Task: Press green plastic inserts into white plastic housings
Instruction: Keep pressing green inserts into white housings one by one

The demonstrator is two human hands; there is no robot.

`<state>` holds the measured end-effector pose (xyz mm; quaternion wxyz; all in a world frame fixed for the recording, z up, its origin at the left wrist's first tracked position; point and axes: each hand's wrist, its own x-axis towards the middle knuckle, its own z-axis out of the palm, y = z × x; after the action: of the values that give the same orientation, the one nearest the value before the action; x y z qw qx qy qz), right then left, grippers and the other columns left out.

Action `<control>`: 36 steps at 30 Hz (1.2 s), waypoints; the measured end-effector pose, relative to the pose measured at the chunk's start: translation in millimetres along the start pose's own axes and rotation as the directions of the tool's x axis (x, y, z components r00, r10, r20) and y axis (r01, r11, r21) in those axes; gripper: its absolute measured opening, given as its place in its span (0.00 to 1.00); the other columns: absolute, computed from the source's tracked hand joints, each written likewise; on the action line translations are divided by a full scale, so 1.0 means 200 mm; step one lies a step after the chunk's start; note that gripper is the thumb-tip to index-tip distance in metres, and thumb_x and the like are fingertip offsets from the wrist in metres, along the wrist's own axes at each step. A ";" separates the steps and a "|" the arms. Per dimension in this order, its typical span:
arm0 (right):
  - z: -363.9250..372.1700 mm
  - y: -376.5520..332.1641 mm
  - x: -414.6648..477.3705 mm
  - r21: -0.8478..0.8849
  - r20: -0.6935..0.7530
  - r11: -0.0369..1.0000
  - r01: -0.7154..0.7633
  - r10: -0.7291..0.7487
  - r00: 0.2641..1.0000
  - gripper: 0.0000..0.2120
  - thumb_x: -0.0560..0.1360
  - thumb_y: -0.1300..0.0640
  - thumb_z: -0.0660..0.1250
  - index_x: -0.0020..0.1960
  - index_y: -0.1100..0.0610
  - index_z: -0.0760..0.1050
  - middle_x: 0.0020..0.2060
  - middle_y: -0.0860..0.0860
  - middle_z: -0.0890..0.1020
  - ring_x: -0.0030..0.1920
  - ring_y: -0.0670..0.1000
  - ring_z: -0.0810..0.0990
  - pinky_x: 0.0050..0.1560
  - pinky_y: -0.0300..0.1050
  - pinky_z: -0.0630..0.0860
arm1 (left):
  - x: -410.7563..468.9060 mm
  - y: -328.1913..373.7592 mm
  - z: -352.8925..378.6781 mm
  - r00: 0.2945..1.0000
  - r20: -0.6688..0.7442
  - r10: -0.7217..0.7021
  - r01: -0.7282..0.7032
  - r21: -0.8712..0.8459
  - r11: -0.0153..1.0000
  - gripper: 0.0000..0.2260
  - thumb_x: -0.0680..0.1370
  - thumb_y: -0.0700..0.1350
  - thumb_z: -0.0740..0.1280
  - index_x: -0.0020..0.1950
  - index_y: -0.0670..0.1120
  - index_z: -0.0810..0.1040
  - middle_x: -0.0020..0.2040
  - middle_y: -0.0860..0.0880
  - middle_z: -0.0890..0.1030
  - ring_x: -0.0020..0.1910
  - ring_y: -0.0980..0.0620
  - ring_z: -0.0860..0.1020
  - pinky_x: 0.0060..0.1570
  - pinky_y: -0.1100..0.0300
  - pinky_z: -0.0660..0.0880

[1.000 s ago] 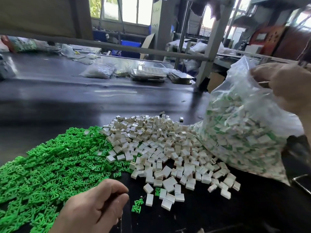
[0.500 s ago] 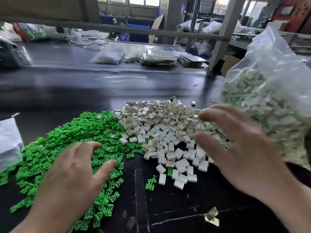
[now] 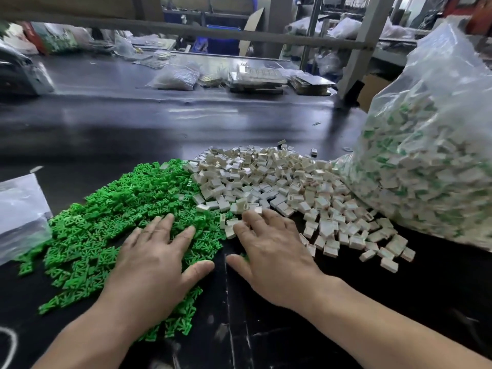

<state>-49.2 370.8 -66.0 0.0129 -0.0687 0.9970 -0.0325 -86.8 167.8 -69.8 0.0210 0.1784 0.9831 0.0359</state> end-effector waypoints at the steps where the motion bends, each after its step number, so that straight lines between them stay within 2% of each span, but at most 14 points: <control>1: -0.01 -0.01 0.02 -0.020 -0.047 1.000 0.018 -0.019 0.999 0.29 0.82 0.37 0.54 0.77 0.51 0.60 0.79 0.52 0.58 0.76 0.61 0.56 0.73 0.60 0.56 | -0.01 0.00 -0.01 0.999 -0.030 0.013 -0.013 -0.003 1.000 0.43 0.65 0.75 0.35 0.78 0.61 0.51 0.80 0.51 0.49 0.78 0.51 0.48 0.74 0.52 0.43; 5: -0.03 -0.01 0.01 -0.043 -0.160 0.997 0.069 -0.075 0.984 0.24 0.81 0.40 0.58 0.72 0.52 0.69 0.70 0.51 0.72 0.66 0.57 0.69 0.65 0.56 0.66 | -0.02 0.00 -0.03 0.991 -0.111 0.072 -0.080 -0.073 0.994 0.28 0.74 0.68 0.51 0.70 0.60 0.71 0.74 0.51 0.68 0.73 0.49 0.64 0.72 0.49 0.57; 8: -0.07 0.02 -0.03 -0.047 -0.141 0.997 -0.055 0.048 0.989 0.29 0.79 0.34 0.55 0.74 0.50 0.66 0.65 0.51 0.74 0.64 0.56 0.70 0.63 0.54 0.67 | -0.02 0.00 -0.03 0.975 -0.206 0.085 -0.111 -0.117 0.987 0.17 0.77 0.59 0.63 0.62 0.57 0.80 0.67 0.51 0.76 0.67 0.48 0.72 0.67 0.48 0.63; 11: -0.11 0.03 -0.04 -0.094 -0.086 0.992 -0.083 0.075 0.993 0.24 0.80 0.37 0.58 0.70 0.49 0.70 0.57 0.52 0.76 0.58 0.56 0.72 0.54 0.52 0.69 | -0.03 0.01 -0.02 0.955 -0.281 0.093 -0.134 -0.130 0.982 0.15 0.79 0.59 0.62 0.59 0.56 0.82 0.61 0.53 0.80 0.62 0.49 0.75 0.62 0.48 0.66; 16: -0.13 0.00 0.01 0.075 -0.084 0.997 -0.024 0.031 0.996 0.03 0.82 0.55 0.61 0.50 0.51 0.73 0.44 0.48 0.71 0.50 0.53 0.73 0.47 0.46 0.69 | -0.05 0.04 -0.06 0.918 -0.396 0.023 -0.170 -0.339 0.925 0.20 0.81 0.59 0.57 0.60 0.51 0.82 0.42 0.59 0.76 0.41 0.56 0.74 0.38 0.59 0.71; 21: -0.13 0.00 0.03 0.128 -0.125 0.991 -0.033 0.049 0.991 0.05 0.82 0.56 0.59 0.52 0.55 0.74 0.44 0.49 0.76 0.47 0.53 0.76 0.46 0.47 0.72 | -0.09 0.07 -0.09 0.934 -0.356 -0.026 -0.183 -0.541 0.821 0.17 0.72 0.61 0.61 0.55 0.58 0.81 0.41 0.66 0.76 0.37 0.68 0.76 0.35 0.74 0.70; 23: -0.16 0.01 0.01 0.298 -0.181 0.954 -0.038 0.095 0.979 0.07 0.82 0.53 0.60 0.55 0.54 0.76 0.44 0.48 0.80 0.44 0.51 0.80 0.46 0.48 0.77 | -0.10 0.09 -0.09 0.939 -0.334 -0.083 -0.168 -0.653 0.738 0.08 0.71 0.61 0.65 0.46 0.61 0.79 0.33 0.60 0.79 0.37 0.66 0.78 0.30 0.73 0.73; 24: -0.17 0.02 -0.01 0.482 -0.185 0.875 -0.041 0.147 0.972 0.06 0.82 0.53 0.62 0.55 0.53 0.77 0.40 0.48 0.82 0.40 0.50 0.81 0.43 0.46 0.79 | -0.09 0.10 -0.09 0.946 -0.308 -0.103 -0.164 -0.728 0.665 0.07 0.70 0.60 0.67 0.44 0.61 0.79 0.34 0.57 0.81 0.37 0.65 0.79 0.32 0.73 0.74; 25: -0.18 0.02 -0.02 0.706 -0.136 0.707 -0.052 0.207 0.969 0.05 0.82 0.54 0.63 0.55 0.52 0.77 0.36 0.48 0.83 0.36 0.49 0.83 0.39 0.45 0.81 | -0.09 0.10 -0.08 0.957 -0.268 -0.108 -0.159 -0.801 0.577 0.06 0.70 0.59 0.68 0.44 0.61 0.80 0.36 0.56 0.82 0.36 0.63 0.79 0.33 0.71 0.74; 27: -0.19 0.01 -0.04 0.984 0.071 0.143 -0.104 0.220 0.973 0.05 0.82 0.59 0.65 0.56 0.54 0.78 0.34 0.53 0.83 0.33 0.53 0.84 0.34 0.45 0.82 | -0.09 0.12 -0.08 0.976 -0.196 -0.093 -0.144 -0.906 0.397 0.08 0.70 0.58 0.69 0.46 0.59 0.82 0.35 0.51 0.82 0.31 0.58 0.79 0.30 0.67 0.75; 28: -0.18 0.01 -0.04 0.984 0.153 -0.118 -0.133 0.179 0.972 0.06 0.81 0.61 0.65 0.56 0.57 0.79 0.36 0.56 0.83 0.34 0.56 0.84 0.34 0.47 0.82 | -0.09 0.13 -0.08 0.982 -0.169 -0.087 -0.132 -0.936 0.326 0.09 0.70 0.57 0.69 0.46 0.57 0.82 0.33 0.50 0.81 0.30 0.57 0.78 0.29 0.66 0.75; 30: -0.16 -0.01 -0.05 0.888 0.242 -0.420 -0.187 0.082 0.967 0.06 0.79 0.64 0.66 0.54 0.64 0.80 0.38 0.60 0.82 0.35 0.58 0.84 0.35 0.48 0.83 | -0.09 0.14 -0.08 0.987 -0.138 -0.087 -0.113 -0.965 0.238 0.10 0.70 0.58 0.69 0.46 0.55 0.82 0.31 0.49 0.79 0.29 0.55 0.77 0.29 0.66 0.74; 32: -0.14 -0.02 -0.06 0.827 0.260 -0.513 -0.227 -0.008 0.966 0.09 0.74 0.64 0.69 0.53 0.66 0.81 0.39 0.61 0.81 0.36 0.59 0.84 0.36 0.48 0.83 | -0.09 0.13 -0.07 0.988 -0.132 -0.082 -0.114 -0.975 0.190 0.09 0.71 0.56 0.68 0.47 0.54 0.82 0.32 0.48 0.80 0.31 0.54 0.78 0.29 0.63 0.75; 36: -0.14 0.00 -0.07 0.827 0.214 -0.513 -0.230 -0.091 0.973 0.14 0.71 0.68 0.71 0.56 0.67 0.78 0.42 0.61 0.81 0.38 0.57 0.84 0.39 0.47 0.83 | -0.09 0.14 -0.06 0.980 -0.169 -0.101 -0.155 -0.978 0.137 0.07 0.73 0.52 0.66 0.48 0.56 0.81 0.39 0.46 0.84 0.38 0.49 0.83 0.34 0.58 0.79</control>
<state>-36.0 375.3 -38.2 0.1606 0.0464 0.4586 -0.8728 -61.1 188.0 -55.3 0.0366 0.1339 0.7101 0.6903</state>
